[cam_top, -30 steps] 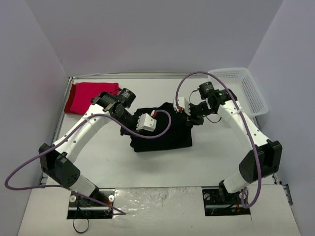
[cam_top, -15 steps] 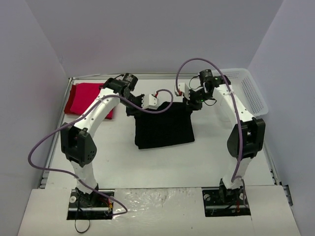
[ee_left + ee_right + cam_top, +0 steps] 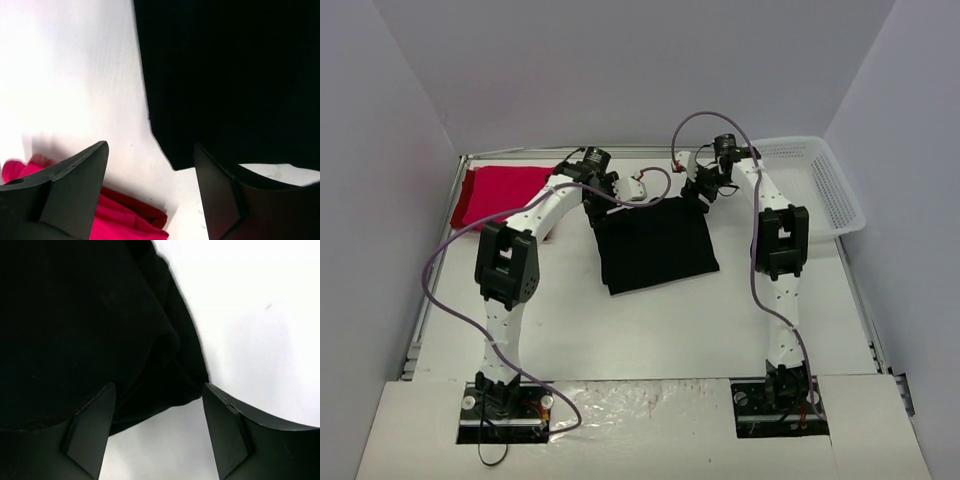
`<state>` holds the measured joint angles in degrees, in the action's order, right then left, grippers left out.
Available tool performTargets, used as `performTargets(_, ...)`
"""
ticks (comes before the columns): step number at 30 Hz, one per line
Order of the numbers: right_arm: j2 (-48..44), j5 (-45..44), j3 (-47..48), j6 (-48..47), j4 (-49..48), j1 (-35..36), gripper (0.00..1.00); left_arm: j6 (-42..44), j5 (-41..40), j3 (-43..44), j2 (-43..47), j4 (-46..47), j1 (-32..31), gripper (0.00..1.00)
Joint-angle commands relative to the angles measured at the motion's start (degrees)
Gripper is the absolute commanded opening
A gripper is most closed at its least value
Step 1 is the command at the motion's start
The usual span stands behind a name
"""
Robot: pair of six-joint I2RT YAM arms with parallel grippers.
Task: Fold and stack the t-shirts
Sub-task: Fold the long partially folded tshirt into a neat square, then put the neatly folded tshirt into the corner of the board with the left arm
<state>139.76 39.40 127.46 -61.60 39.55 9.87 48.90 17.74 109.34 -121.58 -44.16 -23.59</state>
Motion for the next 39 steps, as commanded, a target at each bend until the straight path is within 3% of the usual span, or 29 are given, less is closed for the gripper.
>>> performTargets(1, -7.7, -1.4, -4.9, 4.3, -4.9, -0.2, 0.66, -5.8, -8.0, -2.3, 8.5, 9.3, -1.1, 0.69)
performTargets(3, -11.5, -1.2, -11.9, 4.7, -6.1, -0.6, 0.68, -6.8, -9.5, -6.2, 13.8, 11.2, -1.6, 0.7)
performTargets(8, -31.5, -2.2, -28.8, 6.1, -9.6, -0.6, 0.75, -11.4, -13.1, -14.3, 29.3, 11.4, -1.7, 0.76)
performTargets(12, -48.1, -4.7, -43.1, 10.4, -9.6, 0.1, 0.83, -12.7, -14.7, -25.0, 39.9, 12.7, -1.4, 0.97)
performTargets(14, -53.0, -6.8, -48.1, 15.8, -10.0, 0.5, 1.0, -15.4, -20.3, -32.1, 42.4, 14.0, -0.2, 0.94)
performTargets(17, -58.9, -16.6, -56.9, 27.4, -11.6, 2.3, 1.0, -19.4, -24.8, -39.4, 42.7, 14.3, 1.5, 0.94)
performTargets(18, -59.7, -23.6, -58.3, 30.3, -11.2, 3.1, 1.0, -20.7, -24.8, -41.1, 43.0, 14.6, 1.7, 0.94)
performTargets(21, -60.3, -30.9, -62.9, 35.0, -9.7, 6.5, 1.0, -25.0, -17.8, -44.9, 44.7, 13.7, 2.1, 0.94)
performTargets(24, -64.8, -30.1, -70.0, 37.4, -16.0, 5.9, 1.0, -29.4, -6.3, -44.6, 44.2, 13.3, 3.9, 0.94)
performTargets(27, -70.1, -29.0, -75.2, 37.0, -22.5, 3.3, 1.0, -31.9, -1.2, -40.3, 38.8, 9.1, 6.5, 0.94)
performTargets(31, -71.3, -29.5, -75.8, 35.8, -22.8, 2.6, 1.0, -32.0, 4.9, -38.5, 35.9, 6.1, 12.2, 0.94)
performTargets(39, -69.5, -26.6, -78.0, 37.0, -25.0, 2.7, 1.0, -27.3, 6.0, -48.9, 46.7, 11.4, 14.5, 0.94)
